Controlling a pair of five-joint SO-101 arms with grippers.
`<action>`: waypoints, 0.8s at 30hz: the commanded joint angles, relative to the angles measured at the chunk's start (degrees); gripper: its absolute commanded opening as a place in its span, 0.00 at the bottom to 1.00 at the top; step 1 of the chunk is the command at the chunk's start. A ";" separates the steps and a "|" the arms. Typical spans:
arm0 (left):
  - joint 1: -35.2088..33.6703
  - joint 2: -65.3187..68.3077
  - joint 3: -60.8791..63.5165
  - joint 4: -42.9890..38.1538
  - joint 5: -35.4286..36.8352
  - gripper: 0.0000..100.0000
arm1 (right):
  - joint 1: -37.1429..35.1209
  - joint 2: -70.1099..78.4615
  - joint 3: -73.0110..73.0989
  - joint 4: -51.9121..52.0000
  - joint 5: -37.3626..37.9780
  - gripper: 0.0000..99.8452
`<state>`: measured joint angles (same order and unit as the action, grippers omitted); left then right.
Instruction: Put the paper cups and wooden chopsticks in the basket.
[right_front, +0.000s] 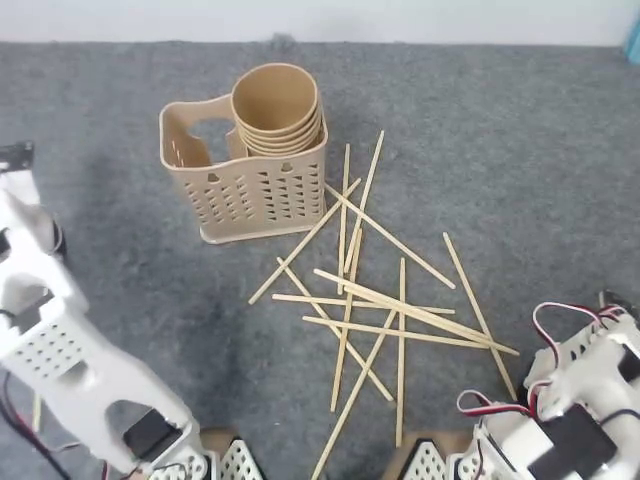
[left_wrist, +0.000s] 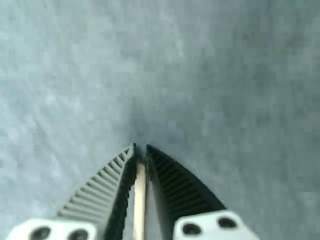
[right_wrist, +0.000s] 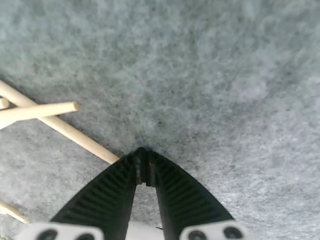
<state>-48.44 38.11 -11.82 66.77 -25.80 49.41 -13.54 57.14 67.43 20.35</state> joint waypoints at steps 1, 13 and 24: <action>-0.79 -7.56 -0.48 9.58 0.00 0.01 | 1.19 -0.66 0.97 -0.13 1.05 0.01; 0.62 -25.23 -0.22 16.53 4.66 0.01 | 1.19 -0.66 0.97 -0.13 1.05 0.01; 6.42 -41.58 -0.48 16.09 13.80 0.01 | 1.19 -0.66 0.97 -0.13 1.14 0.01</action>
<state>-45.10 5.58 -11.21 82.86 -15.87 49.41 -13.54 57.14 67.43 20.35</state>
